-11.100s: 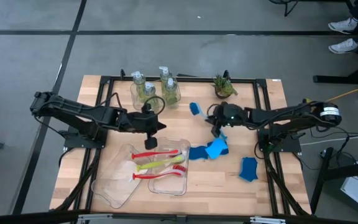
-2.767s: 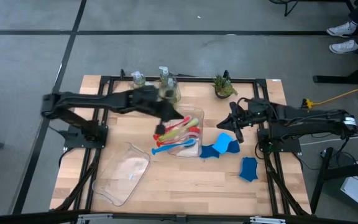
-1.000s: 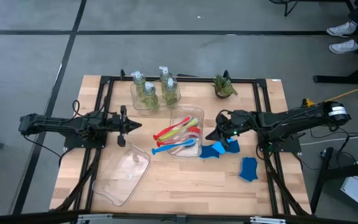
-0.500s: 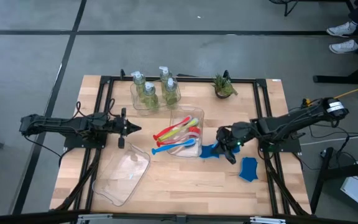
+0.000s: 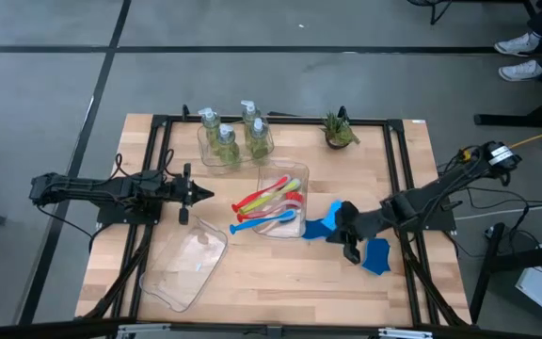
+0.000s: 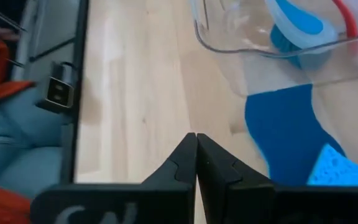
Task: Pick & Place Kitchen Sink Supplies
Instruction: Put the blue sponge into the bottom transparent bin
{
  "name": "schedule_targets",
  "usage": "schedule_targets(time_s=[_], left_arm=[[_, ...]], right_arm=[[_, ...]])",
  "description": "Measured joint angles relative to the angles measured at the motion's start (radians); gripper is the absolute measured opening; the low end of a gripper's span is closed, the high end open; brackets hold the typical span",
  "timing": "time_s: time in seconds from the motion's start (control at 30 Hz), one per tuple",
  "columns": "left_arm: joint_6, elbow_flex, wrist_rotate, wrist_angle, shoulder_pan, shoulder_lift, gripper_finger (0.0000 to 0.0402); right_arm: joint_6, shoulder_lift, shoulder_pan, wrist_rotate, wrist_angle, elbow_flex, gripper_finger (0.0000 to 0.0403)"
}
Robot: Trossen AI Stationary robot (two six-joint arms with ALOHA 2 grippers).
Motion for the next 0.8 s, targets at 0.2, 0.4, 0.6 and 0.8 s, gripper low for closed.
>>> schedule_targets(time_s=[0.2, 0.4, 0.6, 0.8], left_arm=[[0.000, 0.000, 0.000, 0.000, 0.000, 0.000, 0.0005], [0.000, 0.000, 0.000, 0.000, 0.000, 0.000, 0.0007], [0.000, 0.000, 0.000, 0.000, 0.000, 0.000, 0.0005], [0.000, 0.000, 0.000, 0.000, 0.000, 0.000, 0.0006]], right_arm=[[0.016, 0.097, 0.107, 0.175, -0.084, 0.051, 0.0009], [0.115, 0.257, 0.144, 0.297, -0.454, 0.286, 0.0009], [0.189, 0.384, 0.121, 0.296, -0.649, 0.425, 0.0009], [0.183, 0.433, 0.075, 0.283, -0.687, 0.430, 0.0017]])
